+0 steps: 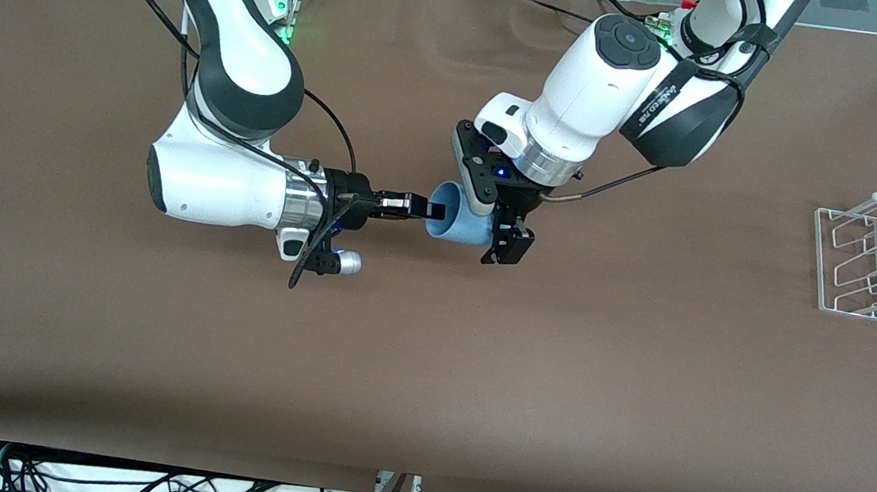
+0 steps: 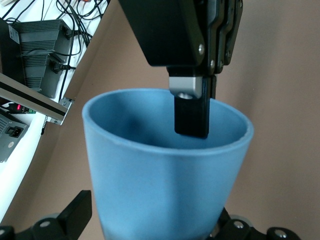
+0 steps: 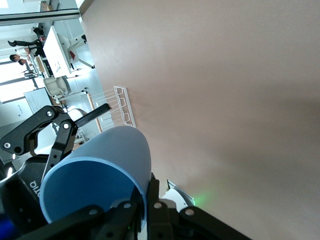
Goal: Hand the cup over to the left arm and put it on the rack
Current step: 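Grasp the cup body with the left gripper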
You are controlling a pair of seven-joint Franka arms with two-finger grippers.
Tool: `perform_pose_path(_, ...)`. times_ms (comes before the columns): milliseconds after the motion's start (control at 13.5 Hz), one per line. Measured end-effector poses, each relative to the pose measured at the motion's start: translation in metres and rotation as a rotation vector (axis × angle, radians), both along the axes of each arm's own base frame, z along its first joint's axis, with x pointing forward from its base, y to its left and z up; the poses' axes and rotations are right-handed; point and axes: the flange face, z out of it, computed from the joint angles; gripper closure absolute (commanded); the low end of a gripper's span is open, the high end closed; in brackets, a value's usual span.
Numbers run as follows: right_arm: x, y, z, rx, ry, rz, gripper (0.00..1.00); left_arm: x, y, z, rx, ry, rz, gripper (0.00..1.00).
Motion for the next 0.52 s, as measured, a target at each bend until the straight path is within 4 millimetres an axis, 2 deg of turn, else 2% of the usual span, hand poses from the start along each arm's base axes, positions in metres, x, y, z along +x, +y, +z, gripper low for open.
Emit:
perform_pose_path(74,0.0006,-0.0006,-0.0004,0.000,0.000,-0.002,1.00,-0.0003,-0.0008,-0.0011,0.001,0.001,-0.003,1.00)
perform_pose_path(369,0.0022,-0.0026,0.0006,0.003,-0.001,-0.008,1.00,-0.0016,-0.0026,-0.0006,0.006,-0.007,-0.025,1.00)
perform_pose_path(443,0.0024,-0.0024,0.0016,0.005,-0.002,-0.009,0.95,-0.0013,-0.0021,0.0006,0.006,-0.010,-0.026,1.00)
perform_pose_path(517,0.0025,-0.0019,0.0025,0.006,-0.004,-0.009,0.48,-0.0011,-0.0015,0.0017,0.007,-0.010,-0.026,1.00)
